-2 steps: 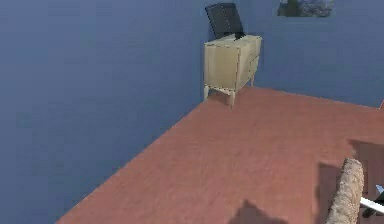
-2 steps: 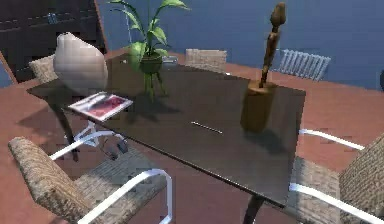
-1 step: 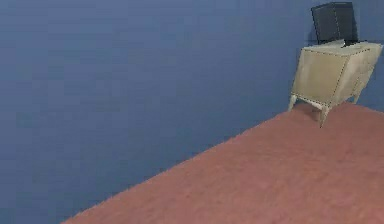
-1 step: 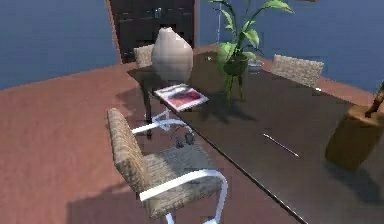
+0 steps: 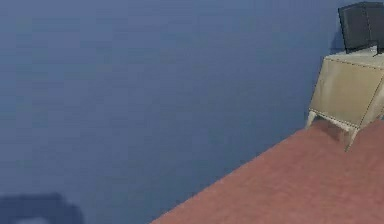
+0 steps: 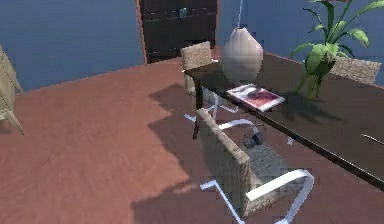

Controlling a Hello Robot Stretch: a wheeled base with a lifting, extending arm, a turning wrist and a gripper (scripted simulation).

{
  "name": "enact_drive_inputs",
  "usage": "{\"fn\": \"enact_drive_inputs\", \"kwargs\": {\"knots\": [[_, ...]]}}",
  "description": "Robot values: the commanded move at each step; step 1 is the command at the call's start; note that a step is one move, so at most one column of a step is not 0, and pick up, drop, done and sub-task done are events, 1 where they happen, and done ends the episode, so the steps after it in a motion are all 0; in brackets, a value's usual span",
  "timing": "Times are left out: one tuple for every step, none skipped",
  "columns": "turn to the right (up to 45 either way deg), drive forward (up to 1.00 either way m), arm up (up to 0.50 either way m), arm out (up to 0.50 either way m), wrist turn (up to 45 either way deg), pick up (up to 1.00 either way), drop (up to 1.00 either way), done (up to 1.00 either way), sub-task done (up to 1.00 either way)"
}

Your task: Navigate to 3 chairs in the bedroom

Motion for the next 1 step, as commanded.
{"fn": "enact_drive_inputs", "kwargs": {"knots": [[45.0, 0.00, 0.00, 0.00, 0.0, 0.00, 0.00, 0.00, 0.00]]}}
